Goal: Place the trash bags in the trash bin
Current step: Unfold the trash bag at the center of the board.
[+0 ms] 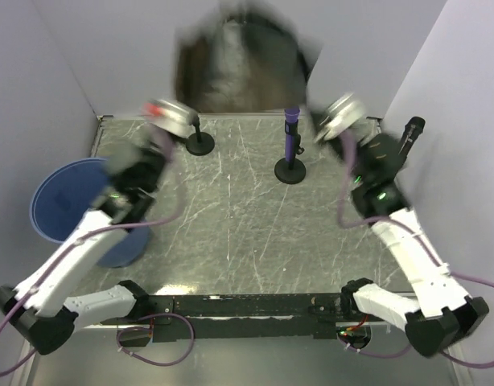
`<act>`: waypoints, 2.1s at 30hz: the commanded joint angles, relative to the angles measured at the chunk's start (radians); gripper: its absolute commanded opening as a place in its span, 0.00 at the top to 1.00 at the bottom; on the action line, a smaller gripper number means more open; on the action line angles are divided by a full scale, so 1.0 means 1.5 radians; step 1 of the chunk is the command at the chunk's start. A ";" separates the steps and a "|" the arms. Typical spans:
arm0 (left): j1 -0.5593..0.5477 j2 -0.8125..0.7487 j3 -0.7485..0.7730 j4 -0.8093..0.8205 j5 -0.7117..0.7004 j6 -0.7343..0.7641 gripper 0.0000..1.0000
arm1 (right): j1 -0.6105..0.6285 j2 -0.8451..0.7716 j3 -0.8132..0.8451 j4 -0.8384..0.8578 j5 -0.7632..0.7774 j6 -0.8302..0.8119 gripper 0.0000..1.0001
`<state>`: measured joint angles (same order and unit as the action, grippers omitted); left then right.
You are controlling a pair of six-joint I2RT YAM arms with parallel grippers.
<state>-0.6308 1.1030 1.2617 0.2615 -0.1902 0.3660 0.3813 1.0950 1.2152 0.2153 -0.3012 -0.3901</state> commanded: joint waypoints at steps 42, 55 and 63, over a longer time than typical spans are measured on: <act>-0.006 0.210 0.027 -0.716 0.357 -0.053 0.99 | 0.088 -0.149 -0.276 -0.416 -0.212 -0.058 1.00; 0.024 0.300 0.457 -0.465 -0.066 -0.089 0.99 | -0.005 0.156 0.271 -0.333 0.058 0.075 1.00; 0.015 0.296 0.608 0.058 -0.002 0.072 0.99 | 0.016 0.216 0.572 -0.028 -0.019 -0.066 1.00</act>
<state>-0.5800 1.7020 2.2871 -0.2073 -0.2577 0.3279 0.3729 1.4746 1.9171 -0.1741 -0.2729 -0.3817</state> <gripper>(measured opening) 0.012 0.004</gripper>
